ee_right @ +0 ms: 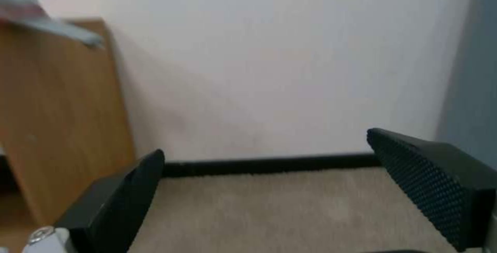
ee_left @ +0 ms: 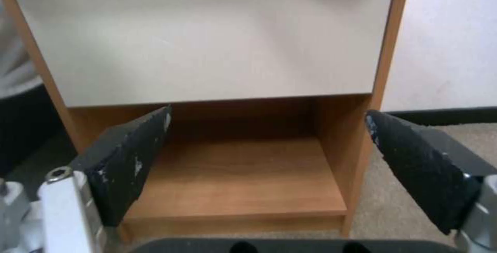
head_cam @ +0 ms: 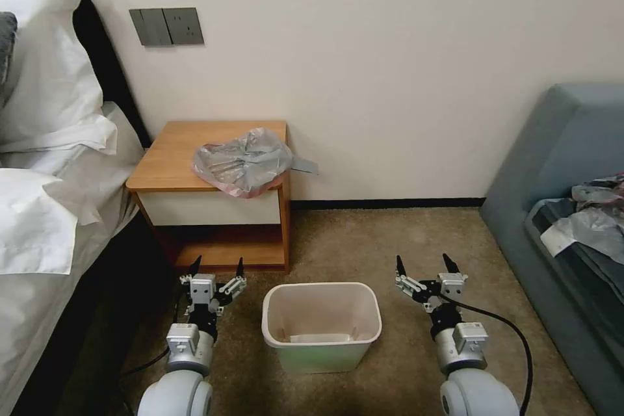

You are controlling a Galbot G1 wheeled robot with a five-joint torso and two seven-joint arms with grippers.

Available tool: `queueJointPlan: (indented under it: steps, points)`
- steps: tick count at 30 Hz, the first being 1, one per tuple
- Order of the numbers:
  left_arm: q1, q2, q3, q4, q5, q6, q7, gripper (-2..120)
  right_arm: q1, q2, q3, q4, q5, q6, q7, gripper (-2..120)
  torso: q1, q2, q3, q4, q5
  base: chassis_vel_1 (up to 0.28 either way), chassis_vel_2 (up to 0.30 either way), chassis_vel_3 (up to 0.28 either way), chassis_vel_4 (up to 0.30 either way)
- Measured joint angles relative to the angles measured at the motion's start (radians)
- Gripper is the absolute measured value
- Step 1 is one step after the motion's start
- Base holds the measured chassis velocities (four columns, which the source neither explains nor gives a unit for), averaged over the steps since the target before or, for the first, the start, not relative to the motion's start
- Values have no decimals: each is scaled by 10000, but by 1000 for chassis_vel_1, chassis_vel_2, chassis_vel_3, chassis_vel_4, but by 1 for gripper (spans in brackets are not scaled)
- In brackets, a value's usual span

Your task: Pick up the garbage bag from the table and place it over the trash can.

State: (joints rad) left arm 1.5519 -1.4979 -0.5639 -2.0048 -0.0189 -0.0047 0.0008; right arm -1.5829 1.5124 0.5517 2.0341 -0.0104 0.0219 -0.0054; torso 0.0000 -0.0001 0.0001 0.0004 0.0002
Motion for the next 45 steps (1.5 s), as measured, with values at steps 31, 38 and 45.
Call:
queueJointPlan:
  steps: [31,38,45]
  points:
    - [726,781,-1799,-570,-2411,-1702,691,100,807,-2300,-326,265,-363,1806,-138,100,0,1,0,-7,-2,0,0,0,0]
    - [756,772,-1775,-294,-1895,-1896,977,100,2656,-3949,-1097,-830,-1634,1868,-540,100,0,0,1,-5,0,0,0,0,0]
    - [709,599,-1621,-134,-1766,-2055,1142,100,4811,-4619,-2796,-1904,-2063,1695,-626,100,0,0,1,-4,1,0,0,0,0]
